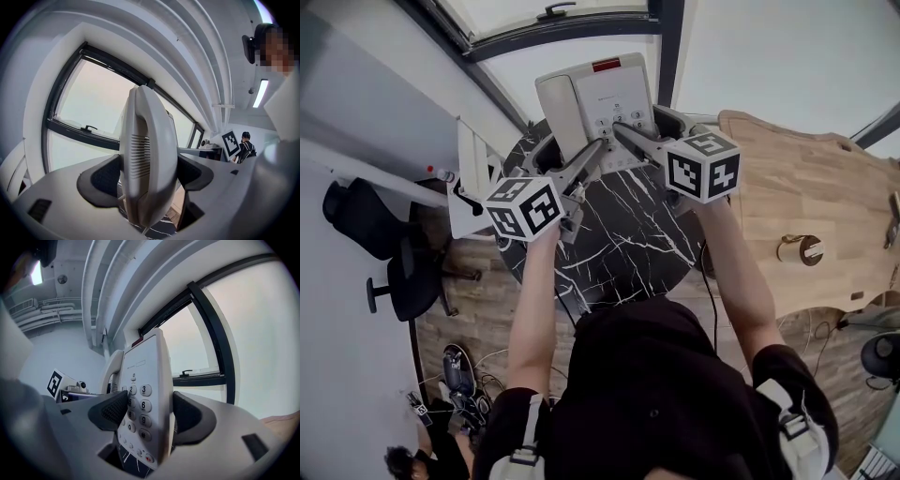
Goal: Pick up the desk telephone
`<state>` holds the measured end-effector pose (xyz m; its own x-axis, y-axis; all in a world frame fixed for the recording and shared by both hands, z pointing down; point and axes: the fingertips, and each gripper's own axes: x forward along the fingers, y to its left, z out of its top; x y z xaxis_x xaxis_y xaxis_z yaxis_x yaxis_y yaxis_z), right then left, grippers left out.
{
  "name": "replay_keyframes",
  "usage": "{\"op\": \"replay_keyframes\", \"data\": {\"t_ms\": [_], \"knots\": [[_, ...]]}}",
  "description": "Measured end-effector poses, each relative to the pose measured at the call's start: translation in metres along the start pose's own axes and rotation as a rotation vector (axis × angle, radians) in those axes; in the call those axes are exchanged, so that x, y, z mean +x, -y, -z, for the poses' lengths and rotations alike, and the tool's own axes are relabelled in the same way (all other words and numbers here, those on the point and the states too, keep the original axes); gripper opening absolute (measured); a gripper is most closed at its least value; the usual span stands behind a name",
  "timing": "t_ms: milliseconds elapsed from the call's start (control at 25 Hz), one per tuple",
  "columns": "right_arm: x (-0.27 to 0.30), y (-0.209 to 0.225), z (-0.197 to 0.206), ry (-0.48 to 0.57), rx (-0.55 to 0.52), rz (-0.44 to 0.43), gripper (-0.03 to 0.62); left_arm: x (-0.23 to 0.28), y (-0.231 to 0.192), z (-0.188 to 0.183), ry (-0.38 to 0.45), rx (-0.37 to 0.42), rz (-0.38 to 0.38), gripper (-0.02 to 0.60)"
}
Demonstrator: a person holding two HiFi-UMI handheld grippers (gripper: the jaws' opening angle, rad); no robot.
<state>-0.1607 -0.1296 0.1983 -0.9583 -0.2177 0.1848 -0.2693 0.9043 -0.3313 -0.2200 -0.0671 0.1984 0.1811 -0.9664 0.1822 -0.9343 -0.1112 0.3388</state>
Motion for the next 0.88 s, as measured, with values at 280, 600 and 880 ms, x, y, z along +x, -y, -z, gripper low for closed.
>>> {"op": "replay_keyframes", "data": {"t_ms": [280, 600, 880], "knots": [[0.0013, -0.0004, 0.0026, -0.004, 0.012, -0.01, 0.311, -0.0012, -0.0008, 0.001, -0.01, 0.011, -0.012, 0.377], [0.0028, 0.0019, 0.0039, -0.005, 0.019, -0.007, 0.311, 0.0009, -0.0026, 0.0016, -0.018, 0.018, -0.012, 0.376], [0.0021, 0.002, 0.0028, -0.005, 0.012, -0.004, 0.311, 0.0016, -0.0015, 0.0009, -0.017, 0.019, -0.005, 0.376]]}}
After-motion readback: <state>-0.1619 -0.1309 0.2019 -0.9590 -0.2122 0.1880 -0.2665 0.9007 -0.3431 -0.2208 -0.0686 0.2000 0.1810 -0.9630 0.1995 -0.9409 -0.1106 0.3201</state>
